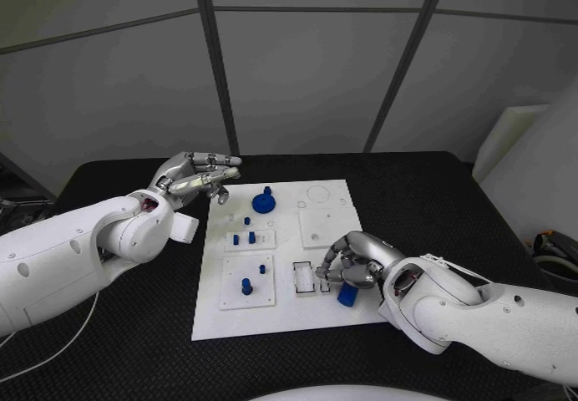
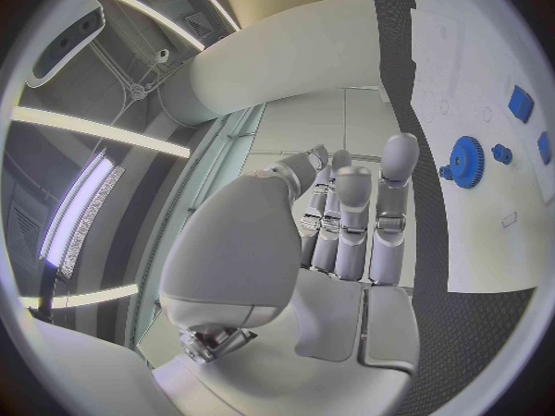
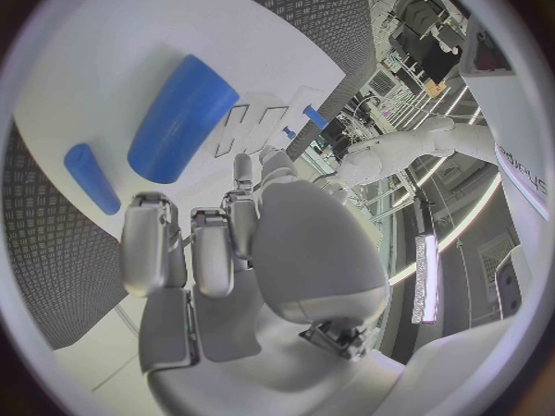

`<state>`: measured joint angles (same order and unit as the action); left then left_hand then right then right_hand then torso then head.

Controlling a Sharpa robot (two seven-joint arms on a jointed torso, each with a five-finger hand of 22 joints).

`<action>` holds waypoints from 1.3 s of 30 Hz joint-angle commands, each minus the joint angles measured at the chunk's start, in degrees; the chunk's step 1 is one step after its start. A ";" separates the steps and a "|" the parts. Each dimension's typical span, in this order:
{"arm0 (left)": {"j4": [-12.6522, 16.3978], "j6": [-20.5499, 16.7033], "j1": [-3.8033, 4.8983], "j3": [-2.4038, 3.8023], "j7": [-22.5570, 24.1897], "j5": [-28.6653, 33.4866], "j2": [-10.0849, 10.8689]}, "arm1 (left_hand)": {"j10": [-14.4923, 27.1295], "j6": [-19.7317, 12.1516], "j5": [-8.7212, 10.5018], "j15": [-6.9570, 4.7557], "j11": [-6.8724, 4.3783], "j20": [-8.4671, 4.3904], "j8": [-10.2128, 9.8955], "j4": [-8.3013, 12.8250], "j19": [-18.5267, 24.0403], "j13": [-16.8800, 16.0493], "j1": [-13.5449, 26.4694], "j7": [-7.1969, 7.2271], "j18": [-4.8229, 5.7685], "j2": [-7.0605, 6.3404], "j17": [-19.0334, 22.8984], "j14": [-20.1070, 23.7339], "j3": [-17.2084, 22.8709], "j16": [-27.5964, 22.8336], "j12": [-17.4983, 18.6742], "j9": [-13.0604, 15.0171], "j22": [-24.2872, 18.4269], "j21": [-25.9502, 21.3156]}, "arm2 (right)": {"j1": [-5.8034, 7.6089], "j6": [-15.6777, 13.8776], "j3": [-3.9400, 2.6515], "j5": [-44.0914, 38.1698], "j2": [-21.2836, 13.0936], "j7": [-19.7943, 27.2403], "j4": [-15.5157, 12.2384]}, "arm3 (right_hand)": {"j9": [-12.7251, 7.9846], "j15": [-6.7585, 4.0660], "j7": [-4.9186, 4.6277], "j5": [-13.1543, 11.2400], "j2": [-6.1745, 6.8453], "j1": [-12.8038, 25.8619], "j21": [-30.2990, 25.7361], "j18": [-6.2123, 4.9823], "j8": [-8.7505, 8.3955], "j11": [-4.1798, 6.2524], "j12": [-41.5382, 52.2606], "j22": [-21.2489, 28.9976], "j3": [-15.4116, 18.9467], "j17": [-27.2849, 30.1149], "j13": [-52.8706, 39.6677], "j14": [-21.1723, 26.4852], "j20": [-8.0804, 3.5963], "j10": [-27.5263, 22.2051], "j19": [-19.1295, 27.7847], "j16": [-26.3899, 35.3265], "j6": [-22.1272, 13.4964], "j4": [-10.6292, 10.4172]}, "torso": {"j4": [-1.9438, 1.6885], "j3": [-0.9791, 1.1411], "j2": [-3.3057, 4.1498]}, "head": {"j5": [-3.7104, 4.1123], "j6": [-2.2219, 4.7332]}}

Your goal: Assemble the parts on the task board

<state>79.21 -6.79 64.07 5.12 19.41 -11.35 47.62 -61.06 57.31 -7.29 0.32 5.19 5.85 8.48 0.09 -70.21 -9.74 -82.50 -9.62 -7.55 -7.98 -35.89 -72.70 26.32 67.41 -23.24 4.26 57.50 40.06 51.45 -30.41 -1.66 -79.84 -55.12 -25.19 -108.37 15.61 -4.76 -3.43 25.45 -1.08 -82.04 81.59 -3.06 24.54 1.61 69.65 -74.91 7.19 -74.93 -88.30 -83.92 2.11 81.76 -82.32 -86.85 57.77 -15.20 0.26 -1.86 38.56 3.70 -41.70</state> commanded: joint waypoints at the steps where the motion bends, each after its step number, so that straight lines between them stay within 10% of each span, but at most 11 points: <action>1: -0.03 0.63 0.02 0.03 0.03 0.17 -0.11 | 0.52 -0.38 0.05 0.15 -0.02 0.16 0.02 0.03 0.17 -0.05 0.50 -0.04 -2.20 0.25 0.03 0.37 -0.26 0.10 -0.39 -0.07 -0.08 -0.33 | 0.18 -1.53 -0.02 -0.81 -0.27 1.62 0.31 | -0.25 0.61 -0.74 -0.16 0.79 -0.16 0.00 0.31 -1.15 -1.15 -0.73 -4.87 0.16 -8.71 16.35 -4.80 0.03 -0.24 0.02 -0.32 -1.48 -0.58 | -0.05 -0.03 0.00 | 0.19 0.09; 15: -0.09 0.61 -0.06 0.03 0.03 0.17 -0.09 | 0.63 -0.51 0.05 0.19 0.03 0.18 -0.03 0.03 0.14 -0.07 0.55 -0.10 -2.18 0.25 0.07 0.39 -0.28 0.11 -0.47 -0.10 -0.04 -0.28 | 0.33 -0.82 -0.61 0.26 -1.17 6.04 0.38 | -0.63 1.65 -2.10 -0.32 1.25 -1.00 -0.13 0.27 -3.80 -2.31 -3.21 -4.79 0.49 -8.77 18.02 -4.81 1.02 -1.26 0.14 -0.34 -3.45 -0.83 | 0.00 -0.03 0.06 | 0.66 0.08; 34: -0.24 0.57 -0.14 0.02 0.07 0.17 -0.17 | 0.63 -0.51 0.05 0.19 0.03 0.18 -0.03 0.03 0.14 -0.07 0.55 -0.10 -2.18 0.25 0.07 0.39 -0.28 0.11 -0.47 -0.10 -0.04 -0.28 | 0.90 11.67 -1.58 -1.70 -9.08 20.72 -2.91 | -2.67 3.08 -4.04 -4.09 2.40 -7.01 -1.58 -0.20 -10.80 -4.00 -3.30 -3.32 -0.04 -7.63 17.34 -4.51 2.49 -2.03 1.62 0.29 -4.63 0.98 | 0.01 -0.05 -0.15 | 2.85 -0.03; 39: -0.41 0.52 -0.25 0.02 0.07 0.17 -0.20 | 0.63 -0.51 0.05 0.19 0.03 0.18 -0.03 0.03 0.14 -0.07 0.55 -0.10 -2.18 0.25 0.07 0.39 -0.28 0.11 -0.47 -0.10 -0.04 -0.28 | 1.16 16.63 -1.58 -3.28 -11.95 23.77 -3.51 | -3.73 2.71 -3.13 -6.44 3.42 -9.08 -1.68 -0.27 -12.98 -3.28 -1.98 -3.27 0.09 -7.55 16.22 -4.49 2.42 -1.71 1.78 0.36 -4.67 1.97 | 0.16 -0.03 -0.10 | 3.16 0.02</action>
<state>78.81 -6.75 63.79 5.11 19.31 -11.35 47.50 -60.72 57.11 -7.29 0.32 5.24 5.85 8.48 0.09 -70.21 -9.73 -82.27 -9.82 -7.55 -7.74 -35.90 -72.70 26.32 67.41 -23.52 4.23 57.52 40.06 52.53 -19.27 -3.23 -81.31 -66.80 -6.21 -111.57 11.97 -1.82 -6.95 19.21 2.42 -90.38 80.26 -3.09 11.73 -2.05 67.52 -74.90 7.33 -74.92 -81.60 -83.94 4.41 79.55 -80.90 -86.85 52.96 -13.42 0.32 -1.90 38.44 6.72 -41.72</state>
